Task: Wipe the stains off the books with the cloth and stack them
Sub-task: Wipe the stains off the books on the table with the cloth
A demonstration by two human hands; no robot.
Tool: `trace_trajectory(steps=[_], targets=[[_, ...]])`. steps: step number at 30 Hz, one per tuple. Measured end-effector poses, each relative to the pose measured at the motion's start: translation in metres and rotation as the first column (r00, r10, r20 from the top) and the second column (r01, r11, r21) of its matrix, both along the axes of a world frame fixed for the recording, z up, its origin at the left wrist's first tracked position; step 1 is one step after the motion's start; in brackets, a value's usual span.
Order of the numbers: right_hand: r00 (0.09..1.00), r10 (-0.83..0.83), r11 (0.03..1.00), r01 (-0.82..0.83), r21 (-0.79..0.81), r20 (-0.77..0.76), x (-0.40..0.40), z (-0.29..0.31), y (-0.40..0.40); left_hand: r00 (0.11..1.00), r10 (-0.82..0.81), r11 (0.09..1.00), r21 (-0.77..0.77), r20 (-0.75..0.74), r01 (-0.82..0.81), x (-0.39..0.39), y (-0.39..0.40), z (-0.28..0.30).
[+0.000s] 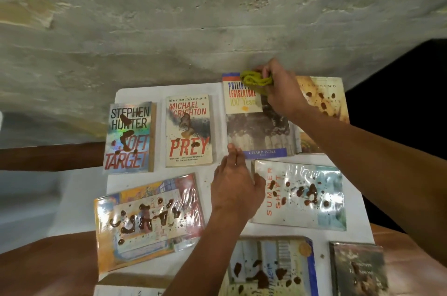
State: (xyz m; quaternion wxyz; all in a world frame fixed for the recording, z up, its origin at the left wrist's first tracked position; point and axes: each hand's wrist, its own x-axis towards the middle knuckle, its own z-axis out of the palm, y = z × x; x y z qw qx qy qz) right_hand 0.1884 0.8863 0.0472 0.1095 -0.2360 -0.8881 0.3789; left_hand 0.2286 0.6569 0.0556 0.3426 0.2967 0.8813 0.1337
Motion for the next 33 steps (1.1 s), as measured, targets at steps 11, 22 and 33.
trace_trajectory(steps=[11, 22, 33], targets=[[0.962, 0.212, 0.973, -0.223, 0.049, 0.174, 0.002, -0.025, 0.008, 0.997, -0.067, 0.998, 0.013, -0.04, 0.068, -0.009, 0.001, 0.004], [0.919, 0.278, 0.954, -0.299, 0.033, 0.279, -0.015, -0.025, 0.026, 0.997, -0.075, 0.996, 0.042, -0.028, 0.076, -0.013, -0.009, -0.001], [0.917, 0.322, 0.946, -0.324, -0.032, 0.235, 0.001, -0.018, 0.022, 0.994, 0.018, 0.996, 0.085, 0.105, -0.027, -0.019, -0.006, 0.002]])
